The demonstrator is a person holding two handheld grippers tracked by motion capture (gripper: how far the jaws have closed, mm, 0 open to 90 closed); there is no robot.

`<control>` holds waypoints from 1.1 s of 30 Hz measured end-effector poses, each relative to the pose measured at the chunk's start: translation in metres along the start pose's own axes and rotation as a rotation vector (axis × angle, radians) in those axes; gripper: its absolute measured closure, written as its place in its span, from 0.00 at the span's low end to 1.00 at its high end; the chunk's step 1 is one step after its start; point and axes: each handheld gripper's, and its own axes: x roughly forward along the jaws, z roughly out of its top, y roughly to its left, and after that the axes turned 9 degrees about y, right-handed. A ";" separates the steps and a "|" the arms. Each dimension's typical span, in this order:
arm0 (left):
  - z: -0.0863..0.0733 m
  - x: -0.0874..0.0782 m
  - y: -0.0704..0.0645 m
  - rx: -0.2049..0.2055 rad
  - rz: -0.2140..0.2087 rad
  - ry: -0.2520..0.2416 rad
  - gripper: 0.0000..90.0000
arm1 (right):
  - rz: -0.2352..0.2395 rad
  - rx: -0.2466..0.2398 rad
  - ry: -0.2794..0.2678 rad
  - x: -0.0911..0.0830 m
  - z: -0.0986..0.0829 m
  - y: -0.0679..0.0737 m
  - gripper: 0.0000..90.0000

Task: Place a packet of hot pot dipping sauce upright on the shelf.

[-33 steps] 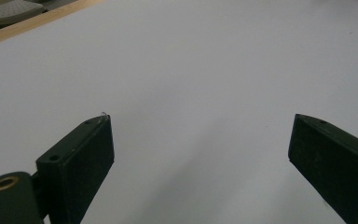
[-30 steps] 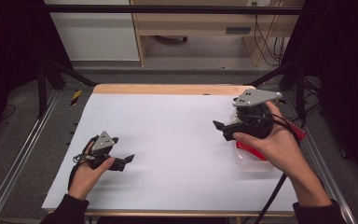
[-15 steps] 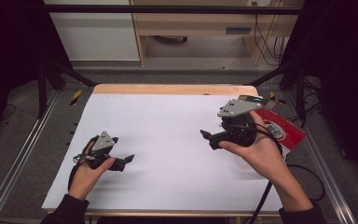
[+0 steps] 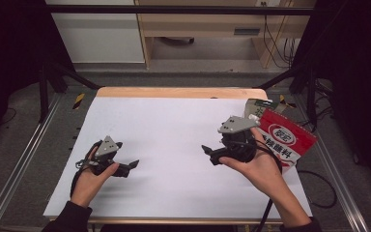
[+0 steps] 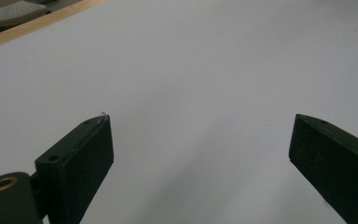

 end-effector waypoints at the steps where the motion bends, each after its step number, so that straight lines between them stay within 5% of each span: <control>1: 0.000 0.000 0.000 0.000 0.000 0.000 0.07 | 0.005 0.004 0.001 0.002 -0.002 0.001 0.10; 18: -0.001 0.000 0.001 -0.001 0.001 0.003 0.07 | 0.059 0.098 0.058 0.057 -0.045 0.020 0.09; 33: -0.017 -0.010 -0.012 0.009 -0.001 0.017 0.07 | 0.045 0.158 0.138 0.095 -0.082 0.027 0.09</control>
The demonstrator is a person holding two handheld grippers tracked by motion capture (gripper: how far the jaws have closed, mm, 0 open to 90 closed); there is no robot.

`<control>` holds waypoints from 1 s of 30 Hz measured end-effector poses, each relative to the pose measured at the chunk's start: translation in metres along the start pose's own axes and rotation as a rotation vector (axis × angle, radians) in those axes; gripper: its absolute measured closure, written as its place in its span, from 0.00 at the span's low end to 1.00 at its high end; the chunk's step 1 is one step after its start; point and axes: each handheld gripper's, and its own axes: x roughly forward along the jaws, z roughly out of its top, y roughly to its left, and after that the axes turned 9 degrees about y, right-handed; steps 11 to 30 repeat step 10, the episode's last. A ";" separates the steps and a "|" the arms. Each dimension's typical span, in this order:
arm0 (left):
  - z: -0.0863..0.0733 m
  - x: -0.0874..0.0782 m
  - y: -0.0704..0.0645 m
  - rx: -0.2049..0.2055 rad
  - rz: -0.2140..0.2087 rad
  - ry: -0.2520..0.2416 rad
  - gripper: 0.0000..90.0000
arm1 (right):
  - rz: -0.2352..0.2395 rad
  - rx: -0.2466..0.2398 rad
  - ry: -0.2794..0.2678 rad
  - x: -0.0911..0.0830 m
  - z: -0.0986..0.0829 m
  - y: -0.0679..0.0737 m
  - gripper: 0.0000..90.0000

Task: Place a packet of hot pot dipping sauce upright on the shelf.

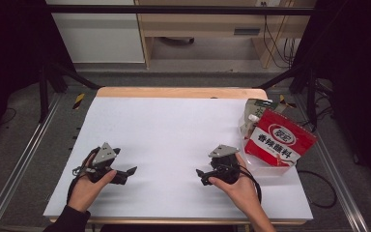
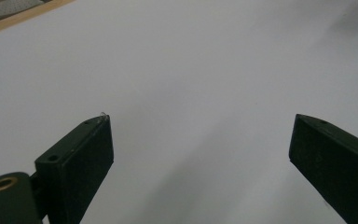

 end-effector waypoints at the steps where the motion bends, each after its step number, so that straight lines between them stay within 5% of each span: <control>1: -0.001 -0.001 -0.001 0.003 0.006 0.002 0.07 | -0.004 0.003 0.001 0.002 -0.001 0.000 0.09; 7: -0.002 0.001 -0.003 -0.006 0.035 0.006 0.07 | 0.007 0.021 0.043 0.012 -0.012 0.001 0.09; 30: -0.001 0.002 -0.003 0.000 0.045 0.002 0.07 | 0.017 0.023 0.022 0.012 -0.014 0.003 0.10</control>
